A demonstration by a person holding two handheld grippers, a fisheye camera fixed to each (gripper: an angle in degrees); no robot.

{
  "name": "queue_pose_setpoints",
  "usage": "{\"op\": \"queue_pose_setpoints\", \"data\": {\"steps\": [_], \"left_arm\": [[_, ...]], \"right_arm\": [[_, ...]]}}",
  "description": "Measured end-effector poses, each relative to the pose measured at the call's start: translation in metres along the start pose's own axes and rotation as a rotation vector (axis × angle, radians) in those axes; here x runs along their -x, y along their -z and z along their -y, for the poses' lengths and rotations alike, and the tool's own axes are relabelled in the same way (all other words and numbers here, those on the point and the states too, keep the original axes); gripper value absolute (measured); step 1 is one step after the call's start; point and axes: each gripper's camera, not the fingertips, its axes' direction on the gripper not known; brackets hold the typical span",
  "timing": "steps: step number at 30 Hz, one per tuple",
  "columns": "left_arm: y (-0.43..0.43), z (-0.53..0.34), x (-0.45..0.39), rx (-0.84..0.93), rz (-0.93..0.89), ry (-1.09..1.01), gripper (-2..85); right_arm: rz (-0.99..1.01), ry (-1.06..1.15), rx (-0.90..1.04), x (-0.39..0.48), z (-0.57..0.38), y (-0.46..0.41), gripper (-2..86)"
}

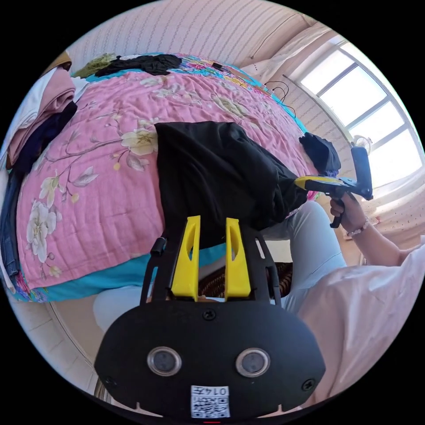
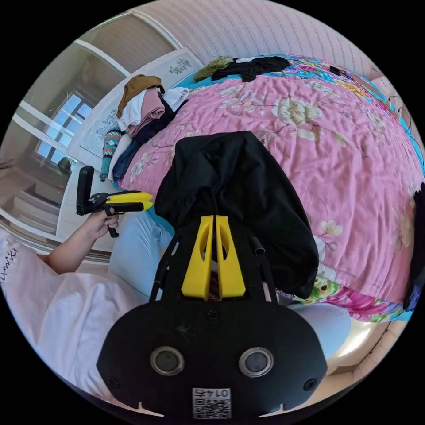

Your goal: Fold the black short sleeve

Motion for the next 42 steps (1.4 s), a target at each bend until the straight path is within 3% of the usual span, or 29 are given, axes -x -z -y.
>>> {"op": "queue_pose_setpoints", "data": {"steps": [3,5,9,17,19,22,26,31,36,39,42], "left_arm": [[-0.026,0.012,-0.011,0.094,0.028,-0.019,0.4],[-0.025,0.014,-0.013,0.111,0.054,-0.021,-0.4],[0.037,0.013,-0.005,-0.081,-0.102,0.002,-0.9],[0.13,0.058,0.024,-0.388,-0.181,0.059,-0.9],[0.145,0.097,0.029,-0.466,-0.138,0.095,-0.8],[0.155,0.13,0.029,-0.567,-0.028,0.156,-0.2],[0.147,0.127,0.034,-0.484,0.049,0.193,2.9],[0.087,0.051,0.01,-0.094,0.11,0.058,6.2],[0.035,0.009,0.001,0.088,0.014,0.148,10.2],[0.015,0.007,-0.005,0.157,-0.028,0.164,7.6],[0.023,0.002,-0.013,0.13,-0.012,0.135,-0.1]], "right_arm": [[0.091,-0.08,-0.046,-0.015,-0.014,0.015,0.1],[0.128,-0.091,-0.072,-0.022,-0.022,0.028,0.1],[0.154,-0.028,-0.168,-0.032,-0.031,0.079,0.2],[0.221,-0.035,-0.396,-0.06,0.009,0.161,0.3],[0.327,-0.147,-0.481,-0.078,0.033,0.171,0.6],[0.269,-0.258,-0.563,-0.094,0.049,0.173,1.4],[0.184,-0.245,-0.584,-0.097,0.03,0.18,3.4],[-0.118,-0.179,-0.245,-0.096,-0.047,0.152,9.6],[-0.124,-0.236,0.043,-0.1,-0.103,0.114,14.5],[-0.109,-0.237,0.147,-0.093,-0.113,0.097,9.5],[-0.144,-0.23,0.199,-0.084,-0.115,0.099,3.1]]}}
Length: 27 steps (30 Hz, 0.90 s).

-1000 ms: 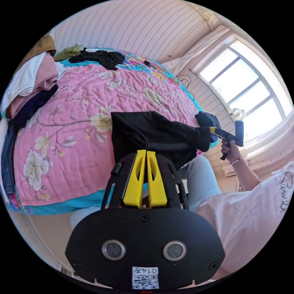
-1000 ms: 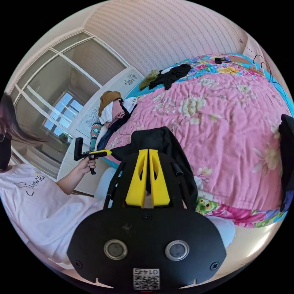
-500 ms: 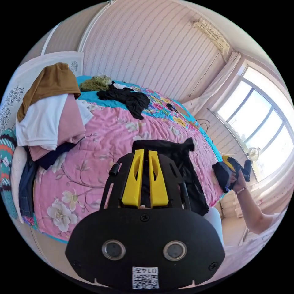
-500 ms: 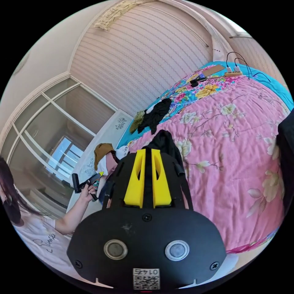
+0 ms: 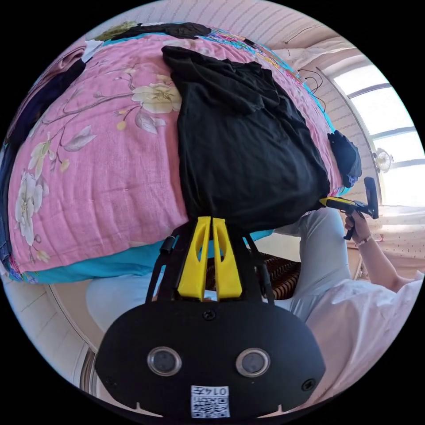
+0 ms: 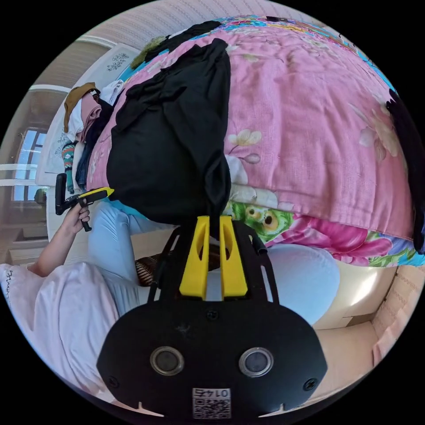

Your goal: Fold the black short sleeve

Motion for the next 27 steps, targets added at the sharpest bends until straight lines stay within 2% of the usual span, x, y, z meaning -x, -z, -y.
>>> {"op": "queue_pose_setpoints", "data": {"steps": [5,7,9,13,16,20,24,27], "left_arm": [[0.043,-0.03,0.001,-0.073,-0.065,-0.037,-0.9],[0.086,-0.053,0.004,-0.229,-0.284,-0.059,-1.0],[0.125,-0.071,0.002,-0.379,-0.423,-0.11,-1.0],[0.211,-0.109,-0.009,-0.637,-0.493,-0.218,-1.0],[0.26,-0.135,-0.015,-0.768,-0.576,-0.307,-1.0],[0.317,-0.177,-0.032,-0.923,-0.567,-0.503,-1.0],[0.393,-0.228,-0.051,-1.09,-0.455,-0.607,-1.0],[0.431,-0.234,-0.061,-1.112,-0.338,-0.585,-1.0]], "right_arm": [[0.093,0.0,-0.113,-0.007,-0.031,0.039,1.3],[0.234,-0.02,-0.212,-0.018,-0.053,0.069,0.9],[0.328,-0.009,-0.311,-0.025,-0.071,0.097,0.8],[0.481,0.039,-0.493,-0.033,-0.106,0.161,0.6],[0.545,0.136,-0.546,-0.022,-0.124,0.204,0.5],[0.59,0.313,-0.675,0.0,-0.155,0.259,0.4],[0.695,0.576,-0.834,0.029,-0.198,0.326,0.4],[0.57,0.653,-0.872,0.053,-0.207,0.364,0.3]]}}
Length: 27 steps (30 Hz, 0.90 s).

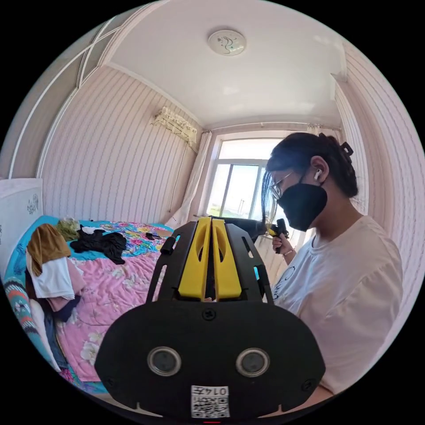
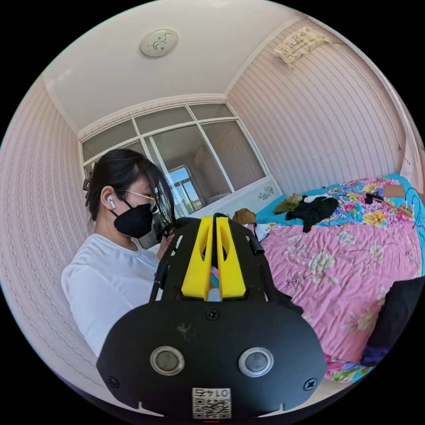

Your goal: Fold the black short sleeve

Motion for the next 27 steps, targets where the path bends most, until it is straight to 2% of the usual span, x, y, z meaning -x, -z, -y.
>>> {"op": "queue_pose_setpoints", "data": {"steps": [3,6,9,11,15,17,20,23,27], "left_arm": [[-0.022,0.019,0.028,0.046,0.041,0.064,-1.0],[-0.074,0.028,0.093,0.119,0.062,0.188,-1.0],[-0.134,0.052,0.167,0.177,0.109,0.337,-1.0],[-0.156,0.085,0.189,0.116,0.121,0.361,-1.0],[-0.172,0.168,0.17,-0.026,0.2,0.152,-1.0],[-0.173,0.18,0.161,-0.06,0.19,0.118,-1.0],[-0.18,0.163,0.162,-0.001,0.217,0.082,-1.0],[-0.189,0.109,0.189,0.097,0.19,0.162,-1.0],[-0.222,-0.011,0.238,0.36,0.199,0.338,-1.0]], "right_arm": [[-0.098,-0.004,0.117,-0.02,0.03,-0.02,0.3],[-0.103,-0.142,0.233,-0.091,0.054,-0.058,0.3],[-0.217,-0.257,0.286,-0.163,0.088,-0.089,0.2],[-0.281,-0.258,0.205,-0.179,0.126,-0.088,0.2],[-0.236,-0.054,-0.159,-0.148,0.205,-0.056,0.2],[-0.229,0.03,-0.221,-0.132,0.214,-0.05,0.2],[-0.251,0.123,-0.208,-0.123,0.196,-0.048,0.3],[-0.263,0.097,-0.103,-0.145,0.147,-0.055,0.3],[-0.307,-0.189,0.176,-0.221,0.035,-0.085,0.3]]}}
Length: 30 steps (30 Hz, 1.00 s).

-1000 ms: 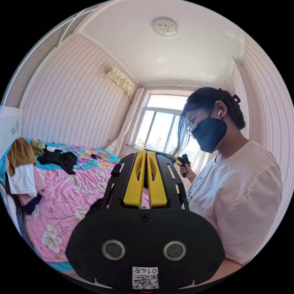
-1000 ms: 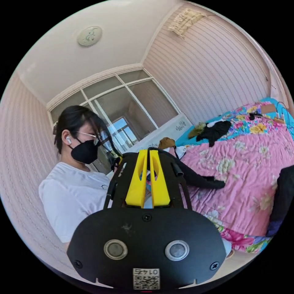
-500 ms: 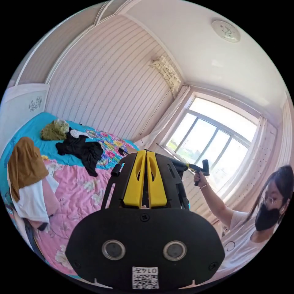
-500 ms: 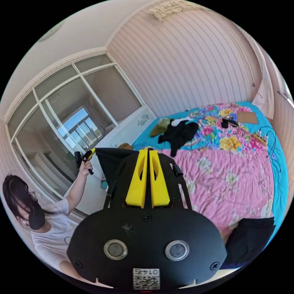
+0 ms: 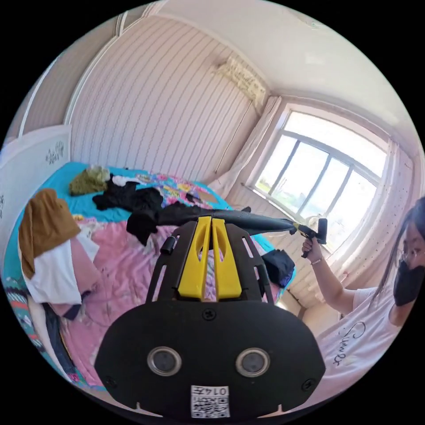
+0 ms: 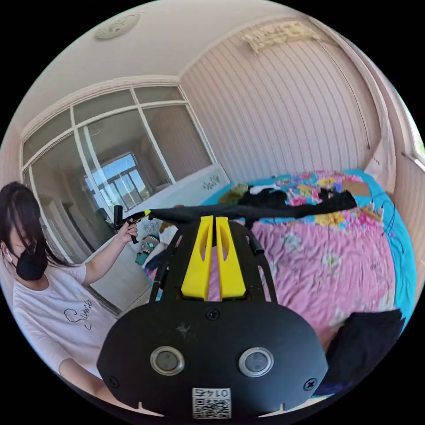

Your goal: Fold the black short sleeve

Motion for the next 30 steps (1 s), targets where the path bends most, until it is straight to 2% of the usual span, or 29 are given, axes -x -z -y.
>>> {"op": "queue_pose_setpoints", "data": {"steps": [4,7,9,18,24,30], "left_arm": [[-0.097,-0.107,0.062,0.311,0.01,0.201,-1.0],[-0.139,-0.177,0.096,0.456,0.016,0.36,-1.0],[-0.152,-0.207,0.11,0.507,0.019,0.433,-1.0],[-0.166,-0.244,0.124,0.594,0.022,0.409,-1.0],[-0.163,-0.27,0.122,0.652,0.028,0.373,-1.0],[-0.173,-0.273,0.137,0.571,0.117,0.398,-0.6]], "right_arm": [[-0.037,-0.362,0.239,-0.08,-0.112,-0.074,0.3],[-0.011,-0.606,0.296,-0.117,-0.176,-0.1,0.3],[-0.014,-0.686,0.314,-0.129,-0.199,-0.105,0.4],[-0.007,-0.689,0.454,-0.156,-0.216,-0.126,0.3],[-0.017,-0.621,0.621,-0.161,-0.211,-0.15,0.6],[-0.102,-0.619,0.524,-0.173,-0.206,-0.159,2.8]]}}
